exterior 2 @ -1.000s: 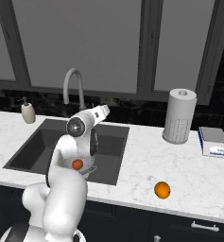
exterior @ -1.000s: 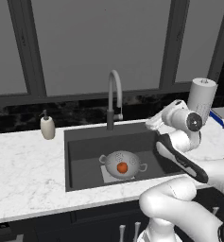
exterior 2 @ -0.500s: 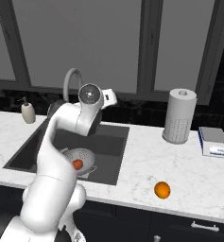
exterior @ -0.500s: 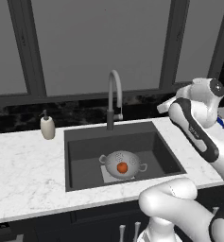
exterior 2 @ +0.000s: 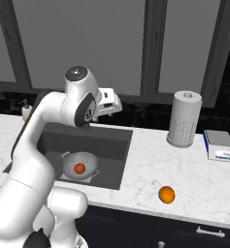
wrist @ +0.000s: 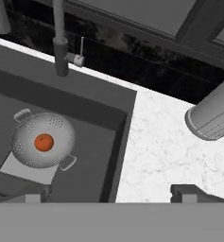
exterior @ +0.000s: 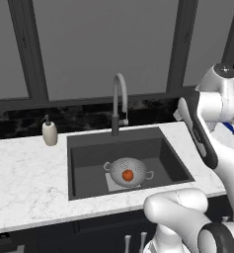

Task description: Put the colander in the sink, put the orange, orange in the colander, and turn on the sink faucet and pour water over the colander.

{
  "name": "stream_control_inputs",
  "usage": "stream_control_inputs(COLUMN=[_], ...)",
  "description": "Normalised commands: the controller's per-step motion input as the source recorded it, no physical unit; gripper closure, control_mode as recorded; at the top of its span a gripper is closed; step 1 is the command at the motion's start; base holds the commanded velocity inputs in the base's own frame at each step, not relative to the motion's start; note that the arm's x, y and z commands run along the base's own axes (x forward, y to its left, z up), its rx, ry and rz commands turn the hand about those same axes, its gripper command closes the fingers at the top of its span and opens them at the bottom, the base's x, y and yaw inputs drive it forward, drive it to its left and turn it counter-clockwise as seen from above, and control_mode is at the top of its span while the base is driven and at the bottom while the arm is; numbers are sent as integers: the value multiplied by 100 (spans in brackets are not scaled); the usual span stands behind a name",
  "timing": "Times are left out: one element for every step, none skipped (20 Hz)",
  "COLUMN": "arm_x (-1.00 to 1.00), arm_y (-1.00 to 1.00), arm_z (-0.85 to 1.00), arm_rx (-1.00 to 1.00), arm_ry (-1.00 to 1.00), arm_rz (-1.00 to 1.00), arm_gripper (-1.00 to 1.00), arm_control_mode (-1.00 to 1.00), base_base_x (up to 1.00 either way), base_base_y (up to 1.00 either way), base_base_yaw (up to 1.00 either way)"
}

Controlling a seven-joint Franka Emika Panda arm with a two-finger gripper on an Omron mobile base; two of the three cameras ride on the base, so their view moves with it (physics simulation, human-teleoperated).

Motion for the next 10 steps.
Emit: stream_control_inputs(arm_x=[-61, -55, -41, -23, 0, 0, 0, 0, 0, 0], arm_y=[-36, -39, -42, -39, -40, -41, -45, -53, -64, -66], arm_z=[-53, -58, -52, -49, -50, -57, -51, -46, -34, -31], arm_rx=[0, 0, 0, 0, 0, -2, -1, 0, 0, 0], arm_ry=[14, 15, 11, 9, 11, 15, 13, 10, 10, 9], arm_rz=[-24, -23, -17, -13, -12, -12, -11, -11, -9, -9], arm_gripper=[-100, -100, -100, -100, -100, -100, -100, -100, -100, -100], arm_control_mode=[-100, -100, -100, -100, -100, -100, -100, -100, -100, -100], base_base_x=[0, 0, 0, 0, 0, 0, 0, 0, 0, 0], base_base_y=[0, 0, 0, 0, 0, 0, 0, 0, 0, 0], base_base_yaw=[0, 0, 0, 0, 0, 0, 0, 0, 0, 0])
